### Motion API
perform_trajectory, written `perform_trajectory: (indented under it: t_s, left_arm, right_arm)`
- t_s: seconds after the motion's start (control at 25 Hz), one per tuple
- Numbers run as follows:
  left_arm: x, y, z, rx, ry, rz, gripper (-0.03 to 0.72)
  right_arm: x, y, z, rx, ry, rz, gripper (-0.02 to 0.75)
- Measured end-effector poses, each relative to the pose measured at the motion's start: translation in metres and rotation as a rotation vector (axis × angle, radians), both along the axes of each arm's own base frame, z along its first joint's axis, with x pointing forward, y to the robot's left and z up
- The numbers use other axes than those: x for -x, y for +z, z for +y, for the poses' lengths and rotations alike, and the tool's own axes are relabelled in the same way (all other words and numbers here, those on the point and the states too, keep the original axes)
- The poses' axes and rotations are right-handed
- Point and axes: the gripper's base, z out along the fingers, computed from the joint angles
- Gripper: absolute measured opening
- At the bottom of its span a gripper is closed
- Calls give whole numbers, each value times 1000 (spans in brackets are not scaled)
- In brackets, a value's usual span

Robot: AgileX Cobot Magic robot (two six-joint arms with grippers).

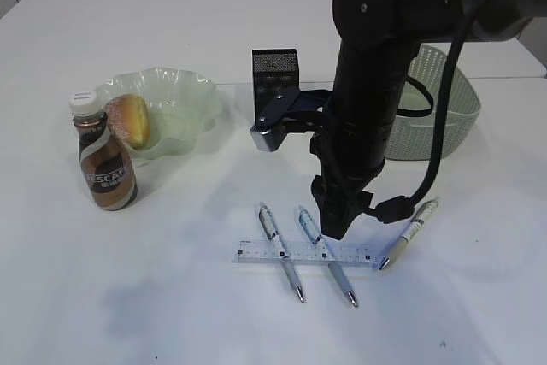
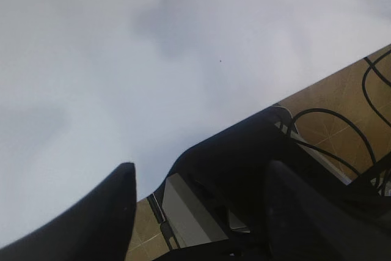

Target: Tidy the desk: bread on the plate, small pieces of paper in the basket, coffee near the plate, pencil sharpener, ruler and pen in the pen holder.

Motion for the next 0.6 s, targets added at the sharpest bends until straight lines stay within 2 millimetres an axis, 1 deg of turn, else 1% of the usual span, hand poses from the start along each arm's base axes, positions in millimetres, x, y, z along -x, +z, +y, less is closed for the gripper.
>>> perform_trajectory:
  t_s: [0.24,0.6]
  left_arm:
    - [-2,1,0,7,6,-21,466]
    - [-10,4,-2,34,30,-108,459]
  right_arm:
    - [0,0,0,-1,14,-1,394]
    - [0,0,0,1,32,-5,394]
